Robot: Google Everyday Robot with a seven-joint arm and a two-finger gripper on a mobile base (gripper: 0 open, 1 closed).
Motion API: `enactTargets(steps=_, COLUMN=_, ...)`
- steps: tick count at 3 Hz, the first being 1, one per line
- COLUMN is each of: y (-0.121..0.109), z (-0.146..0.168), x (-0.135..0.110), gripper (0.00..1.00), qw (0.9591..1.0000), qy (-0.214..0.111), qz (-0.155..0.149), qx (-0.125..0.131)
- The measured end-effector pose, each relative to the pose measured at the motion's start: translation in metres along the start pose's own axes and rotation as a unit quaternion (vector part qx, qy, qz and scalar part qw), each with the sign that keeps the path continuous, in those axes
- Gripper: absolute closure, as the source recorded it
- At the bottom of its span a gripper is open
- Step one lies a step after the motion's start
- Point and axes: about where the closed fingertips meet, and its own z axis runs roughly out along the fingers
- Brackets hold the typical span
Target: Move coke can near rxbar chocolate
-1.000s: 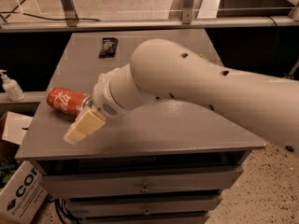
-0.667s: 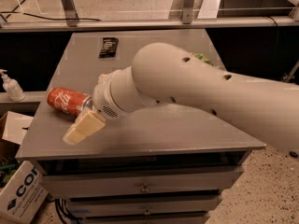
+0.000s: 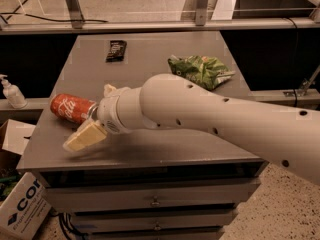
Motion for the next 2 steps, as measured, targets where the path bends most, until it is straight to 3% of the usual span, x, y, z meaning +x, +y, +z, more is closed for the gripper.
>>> enactTargets(steps=2, y=-0.017, z=0.030, x=-0.006, gripper=0.41, qw=0.9982, qy=-0.040, qz=0.042, qx=0.011)
